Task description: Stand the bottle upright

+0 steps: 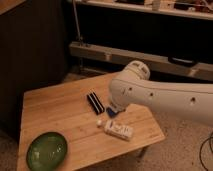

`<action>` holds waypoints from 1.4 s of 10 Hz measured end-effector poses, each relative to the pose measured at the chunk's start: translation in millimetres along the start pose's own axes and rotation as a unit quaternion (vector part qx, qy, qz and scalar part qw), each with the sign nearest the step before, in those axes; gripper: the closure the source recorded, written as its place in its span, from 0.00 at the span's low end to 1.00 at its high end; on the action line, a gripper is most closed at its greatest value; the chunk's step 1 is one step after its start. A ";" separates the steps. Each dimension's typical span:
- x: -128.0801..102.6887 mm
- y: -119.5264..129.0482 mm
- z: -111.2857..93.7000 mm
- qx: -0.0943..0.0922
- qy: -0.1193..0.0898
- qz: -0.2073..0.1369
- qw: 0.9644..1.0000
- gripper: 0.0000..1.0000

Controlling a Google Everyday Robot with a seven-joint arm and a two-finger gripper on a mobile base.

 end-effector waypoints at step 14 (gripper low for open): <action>-15.3 48.4 127.1 -0.025 0.029 -0.214 0.976 0.20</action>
